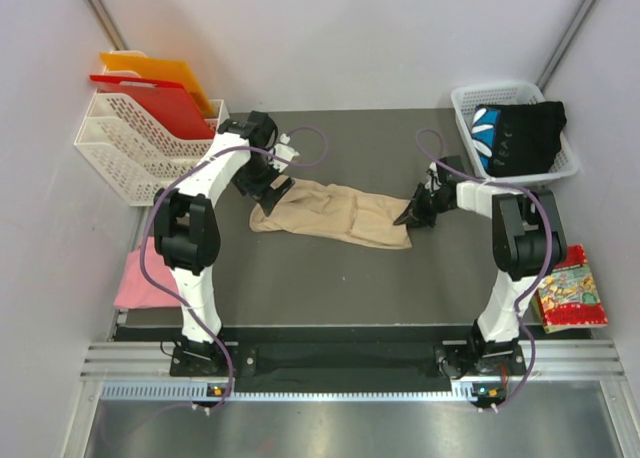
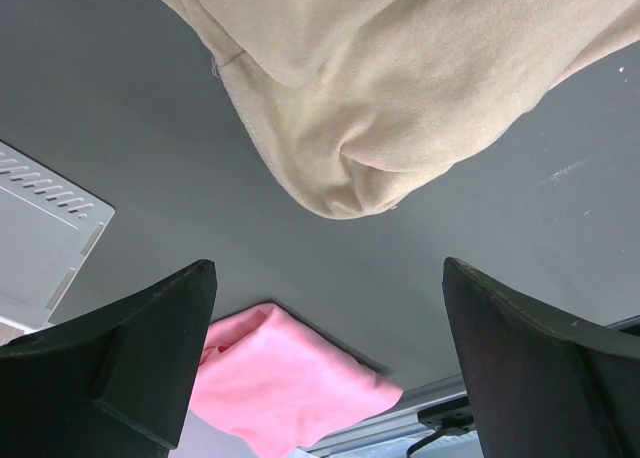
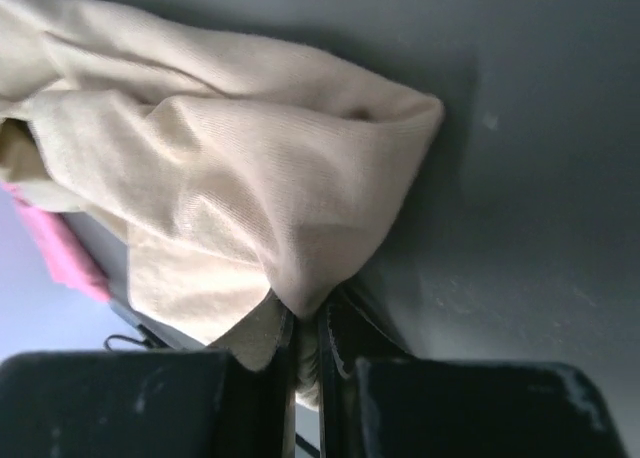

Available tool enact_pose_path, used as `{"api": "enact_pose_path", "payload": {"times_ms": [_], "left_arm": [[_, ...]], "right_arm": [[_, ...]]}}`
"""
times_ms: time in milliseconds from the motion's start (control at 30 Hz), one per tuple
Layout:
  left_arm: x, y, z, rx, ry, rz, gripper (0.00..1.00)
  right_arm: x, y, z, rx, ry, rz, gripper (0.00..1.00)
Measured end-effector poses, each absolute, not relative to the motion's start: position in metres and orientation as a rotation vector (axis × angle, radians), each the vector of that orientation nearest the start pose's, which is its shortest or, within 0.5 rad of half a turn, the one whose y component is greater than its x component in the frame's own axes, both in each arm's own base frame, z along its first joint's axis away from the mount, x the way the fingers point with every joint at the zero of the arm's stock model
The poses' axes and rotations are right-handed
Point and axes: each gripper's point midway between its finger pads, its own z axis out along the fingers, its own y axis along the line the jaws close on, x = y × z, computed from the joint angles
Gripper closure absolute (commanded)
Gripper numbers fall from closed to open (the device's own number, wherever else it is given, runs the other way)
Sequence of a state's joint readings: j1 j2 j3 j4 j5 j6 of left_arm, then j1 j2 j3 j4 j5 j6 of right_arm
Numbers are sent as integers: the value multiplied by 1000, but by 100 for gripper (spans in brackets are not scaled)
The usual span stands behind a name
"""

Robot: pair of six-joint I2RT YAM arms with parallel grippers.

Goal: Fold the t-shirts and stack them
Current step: Fold the tshirt

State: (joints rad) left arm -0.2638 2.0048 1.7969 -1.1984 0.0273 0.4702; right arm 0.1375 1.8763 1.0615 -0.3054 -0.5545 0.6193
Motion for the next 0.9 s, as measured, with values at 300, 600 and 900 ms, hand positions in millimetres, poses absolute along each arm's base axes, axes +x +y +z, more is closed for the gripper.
{"api": "enact_pose_path", "payload": {"times_ms": [300,600,900], "left_arm": [[378,-86,108,1076,2775,-5,1],[374,-82,108,1090,2777,-28,1],[375,-72,114,1043,2773,-50,1]], "right_arm": [[350,104,57,524,2781,566,100],[323,21,68,679,2856,194,100],[409,77,166,374,2686,177,100]]}}
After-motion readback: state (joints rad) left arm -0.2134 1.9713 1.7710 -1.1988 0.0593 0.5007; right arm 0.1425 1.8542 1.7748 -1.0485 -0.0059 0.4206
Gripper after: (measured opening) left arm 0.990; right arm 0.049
